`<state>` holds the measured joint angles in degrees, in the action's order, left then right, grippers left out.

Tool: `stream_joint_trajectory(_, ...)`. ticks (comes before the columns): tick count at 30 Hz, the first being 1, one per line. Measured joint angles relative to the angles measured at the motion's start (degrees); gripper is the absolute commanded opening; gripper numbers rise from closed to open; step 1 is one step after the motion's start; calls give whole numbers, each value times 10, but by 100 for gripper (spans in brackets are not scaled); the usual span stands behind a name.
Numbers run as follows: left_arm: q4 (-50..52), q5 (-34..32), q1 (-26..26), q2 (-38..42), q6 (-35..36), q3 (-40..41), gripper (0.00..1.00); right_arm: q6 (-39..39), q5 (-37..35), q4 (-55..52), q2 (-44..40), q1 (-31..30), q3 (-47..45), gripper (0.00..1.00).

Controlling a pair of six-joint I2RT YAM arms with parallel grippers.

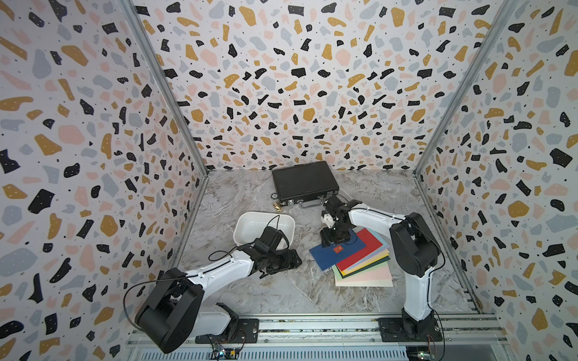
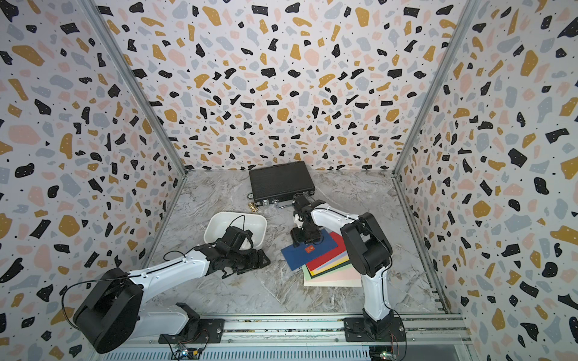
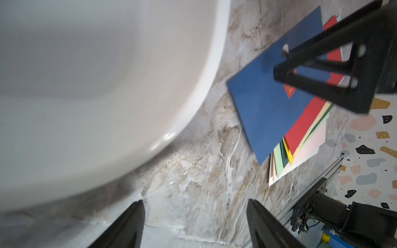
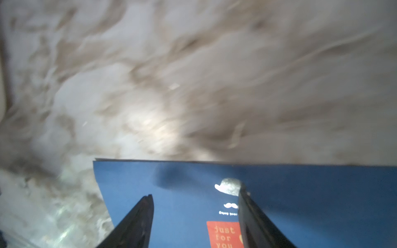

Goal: Put the sealed envelopes into the storage box
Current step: Move the envelope to the center of the board.

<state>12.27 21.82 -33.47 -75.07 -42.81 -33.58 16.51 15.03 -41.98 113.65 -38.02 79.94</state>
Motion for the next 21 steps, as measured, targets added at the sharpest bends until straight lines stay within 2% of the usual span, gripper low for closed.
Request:
stream_joint_trajectory(3,-23,6,0,0,-11,16,77,-8,25,-1,-16,-39,-14,71)
stream_joint_trajectory(6,-51,15,-5,-6,-27,32,75,-17,9,-12,-45,-37,-22,73)
stream_joint_trajectory(10,-90,22,-27,-20,-49,41,74,-27,-26,-14,-73,17,-22,75)
stream_joint_trajectory(14,-139,32,-57,-42,-75,44,70,-33,-53,-14,-62,76,-22,76)
stream_joint_trajectory(21,-217,42,-104,-83,-110,46,64,-46,-20,-8,-14,128,-12,76)
